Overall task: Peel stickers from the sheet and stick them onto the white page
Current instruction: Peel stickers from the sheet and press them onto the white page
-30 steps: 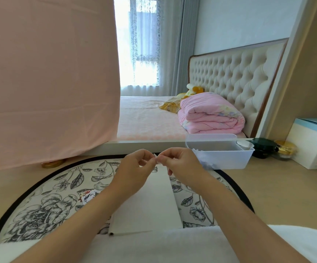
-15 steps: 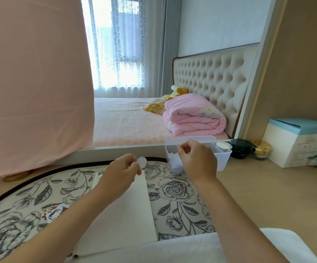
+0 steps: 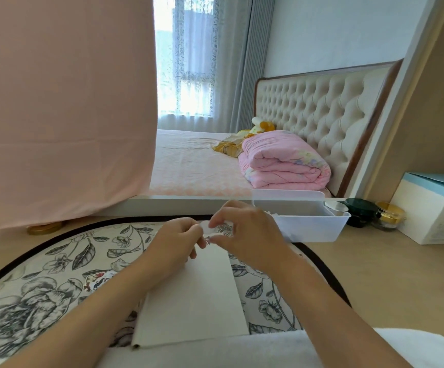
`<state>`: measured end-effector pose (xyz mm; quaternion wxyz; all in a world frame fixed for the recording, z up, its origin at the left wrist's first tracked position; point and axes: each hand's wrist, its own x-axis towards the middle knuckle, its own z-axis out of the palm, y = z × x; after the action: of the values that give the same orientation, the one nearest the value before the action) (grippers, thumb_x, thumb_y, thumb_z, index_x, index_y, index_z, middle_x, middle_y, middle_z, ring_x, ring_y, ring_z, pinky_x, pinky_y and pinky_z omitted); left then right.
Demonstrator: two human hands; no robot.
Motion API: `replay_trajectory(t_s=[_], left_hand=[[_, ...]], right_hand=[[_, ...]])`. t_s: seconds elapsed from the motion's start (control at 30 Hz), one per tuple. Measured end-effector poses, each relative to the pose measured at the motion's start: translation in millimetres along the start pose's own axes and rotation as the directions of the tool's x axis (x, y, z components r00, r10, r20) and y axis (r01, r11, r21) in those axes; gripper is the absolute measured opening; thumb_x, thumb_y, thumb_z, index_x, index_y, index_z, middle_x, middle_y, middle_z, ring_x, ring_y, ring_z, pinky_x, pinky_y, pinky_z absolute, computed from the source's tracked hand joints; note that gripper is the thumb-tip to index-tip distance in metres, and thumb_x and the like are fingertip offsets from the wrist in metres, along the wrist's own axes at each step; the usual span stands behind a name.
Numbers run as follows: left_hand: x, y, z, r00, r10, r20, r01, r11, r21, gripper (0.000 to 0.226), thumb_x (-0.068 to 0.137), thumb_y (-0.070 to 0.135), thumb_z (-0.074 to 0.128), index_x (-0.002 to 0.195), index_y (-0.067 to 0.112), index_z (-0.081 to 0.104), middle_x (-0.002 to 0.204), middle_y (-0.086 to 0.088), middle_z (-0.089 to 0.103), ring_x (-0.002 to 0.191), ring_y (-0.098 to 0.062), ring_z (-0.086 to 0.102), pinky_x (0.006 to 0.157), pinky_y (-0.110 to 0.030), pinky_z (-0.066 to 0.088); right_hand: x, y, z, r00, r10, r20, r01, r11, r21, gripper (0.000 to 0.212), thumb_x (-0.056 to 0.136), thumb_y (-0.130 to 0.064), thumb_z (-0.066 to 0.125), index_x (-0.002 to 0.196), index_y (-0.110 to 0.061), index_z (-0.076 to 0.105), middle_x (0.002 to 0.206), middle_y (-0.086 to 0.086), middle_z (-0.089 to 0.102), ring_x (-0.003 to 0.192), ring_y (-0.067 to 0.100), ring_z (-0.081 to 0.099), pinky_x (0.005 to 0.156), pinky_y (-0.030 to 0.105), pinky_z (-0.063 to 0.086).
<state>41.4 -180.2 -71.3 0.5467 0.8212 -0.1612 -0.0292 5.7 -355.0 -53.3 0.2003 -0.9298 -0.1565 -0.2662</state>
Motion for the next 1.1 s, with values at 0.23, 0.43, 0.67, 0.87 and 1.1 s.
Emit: replay_trajectory(t_s=[0.23,0.43,0.67,0.87,1.1], left_hand=[[-1.2,2.3,-5.2,0.997,-0.019,0.072,0.030,0.989,-0.145,0.025,0.092,0.012,0.050,0.073,0.015,0.066,0.072,0.001,0.070,0.060,-0.015,0.060,0.053,-0.028,0.043],[1.8,0.4,-10.7,0.995,-0.034,0.097,0.067,0.928,-0.367,0.026,0.096,0.036,0.053,0.100,0.015,0.067,0.092,-0.007,0.075,0.070,-0.021,0.065,0.062,-0.034,0.050],[2.1,-2.7,-8.1,0.997,0.071,-0.006,-0.071,0.984,-0.166,0.012,0.097,0.019,0.061,0.089,0.015,0.069,0.080,0.002,0.075,0.063,-0.010,0.063,0.056,-0.022,0.046],[4.7,-6.5,-6.2,0.995,0.100,-0.030,-0.101,0.994,-0.040,0.016,0.098,0.020,0.056,0.086,0.019,0.066,0.075,0.006,0.070,0.060,-0.008,0.059,0.052,-0.012,0.042],[2.2,-10.6,-5.5,0.988,0.149,0.041,-0.155,0.945,0.287,0.017,0.097,0.036,0.051,0.081,0.033,0.057,0.065,0.020,0.057,0.059,-0.003,0.049,0.058,-0.028,0.039]], right_hand=[[-2.9,-2.9,13.5,0.987,-0.098,-0.125,0.090,0.994,-0.069,0.005,0.084,-0.034,0.078,0.084,-0.029,0.077,0.088,-0.016,0.067,0.059,-0.001,0.053,0.058,0.015,0.043],[3.2,-9.8,9.5,0.932,0.361,-0.027,-0.302,0.816,0.494,0.005,0.086,-0.020,0.078,0.082,-0.018,0.076,0.076,-0.010,0.069,0.052,-0.001,0.053,0.056,0.011,0.039],[0.3,-2.0,9.7,0.747,0.549,0.374,-0.615,0.357,0.703,0.017,0.093,-0.022,0.070,0.100,-0.007,0.074,0.082,0.002,0.066,0.053,0.013,0.051,0.046,0.025,0.029],[0.0,-4.6,10.3,0.748,0.569,0.341,-0.623,0.425,0.657,0.019,0.094,-0.024,0.067,0.095,-0.006,0.073,0.080,0.001,0.070,0.052,0.013,0.051,0.043,0.021,0.032],[-2.4,-2.7,9.0,0.866,0.491,0.099,-0.499,0.833,0.240,0.009,0.089,-0.034,0.068,0.086,-0.029,0.074,0.075,-0.010,0.071,0.052,-0.001,0.054,0.057,0.020,0.045]])
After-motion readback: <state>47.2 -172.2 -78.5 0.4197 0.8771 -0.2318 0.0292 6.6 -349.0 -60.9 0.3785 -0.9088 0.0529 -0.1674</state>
